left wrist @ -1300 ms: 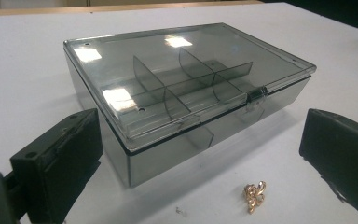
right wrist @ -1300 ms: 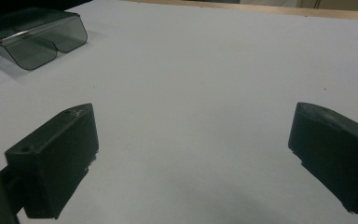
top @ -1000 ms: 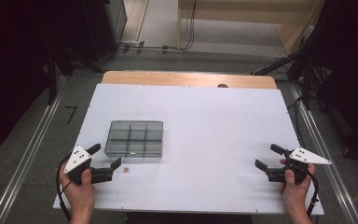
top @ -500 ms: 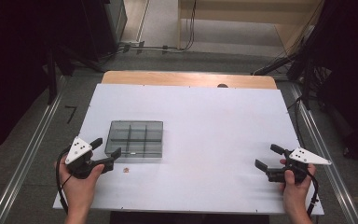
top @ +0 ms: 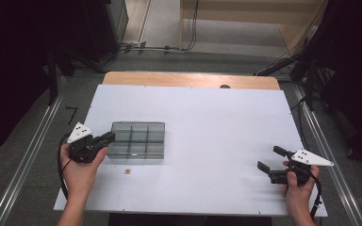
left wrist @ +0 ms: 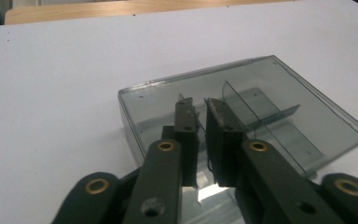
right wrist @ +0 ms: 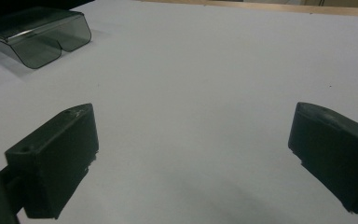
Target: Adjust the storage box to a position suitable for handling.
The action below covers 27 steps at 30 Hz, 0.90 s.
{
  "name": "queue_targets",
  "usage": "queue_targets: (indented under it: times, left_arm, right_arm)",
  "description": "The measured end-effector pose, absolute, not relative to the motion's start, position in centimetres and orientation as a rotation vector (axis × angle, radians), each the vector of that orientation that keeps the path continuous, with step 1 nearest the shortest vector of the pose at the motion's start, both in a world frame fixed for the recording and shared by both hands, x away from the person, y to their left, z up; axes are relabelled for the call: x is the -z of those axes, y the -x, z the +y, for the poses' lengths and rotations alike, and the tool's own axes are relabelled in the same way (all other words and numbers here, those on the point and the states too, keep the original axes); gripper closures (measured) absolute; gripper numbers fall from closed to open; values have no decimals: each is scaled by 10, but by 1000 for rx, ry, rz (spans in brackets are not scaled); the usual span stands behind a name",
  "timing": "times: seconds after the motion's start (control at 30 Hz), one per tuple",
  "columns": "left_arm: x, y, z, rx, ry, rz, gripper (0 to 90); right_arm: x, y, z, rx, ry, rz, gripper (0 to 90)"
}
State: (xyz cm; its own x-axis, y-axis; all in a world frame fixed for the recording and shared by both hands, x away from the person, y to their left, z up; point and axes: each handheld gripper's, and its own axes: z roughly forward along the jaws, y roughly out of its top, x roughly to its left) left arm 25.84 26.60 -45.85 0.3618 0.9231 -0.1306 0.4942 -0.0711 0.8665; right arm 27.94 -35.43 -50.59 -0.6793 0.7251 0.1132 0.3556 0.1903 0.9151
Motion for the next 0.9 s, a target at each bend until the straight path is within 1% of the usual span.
queue_targets:
  times: [0.07,0.33,0.5,0.6,0.73,0.77,0.8,0.83,0.9]
  left_arm:
    - [457,-265,267,-590,-1727,1274,894]
    - [456,-290,275,-576,-1748,1343,900]
    - [458,-303,288,-589,-1738,1402,900]
    - [461,-309,296,-575,-1728,1439,900]
    - [471,-318,302,-525,-1754,1472,900]
    - [476,-323,304,-475,-1758,1479,900]
    - [476,-323,304,-475,-1758,1479,900]
    - [481,-327,306,-427,-1740,1488,900]
    - [483,-330,305,-411,-1747,1480,900]
  right_arm:
    - [506,-279,-354,-1492,-1016,2130,1]
    - [506,-280,-354,-1487,-1026,2141,1]
    - [506,-279,-354,-1490,-1020,2141,1]
    - [506,-279,-354,-1492,-1021,2142,1]
    - [506,-280,-354,-1494,-1015,2147,1]
    - [506,-280,-353,-1495,-1014,2149,1]
    - [506,-280,-353,-1495,-1014,2152,1]
    - [507,-281,-353,-1494,-1014,2152,1]
    - [507,-281,-353,-1492,-1012,2155,1]
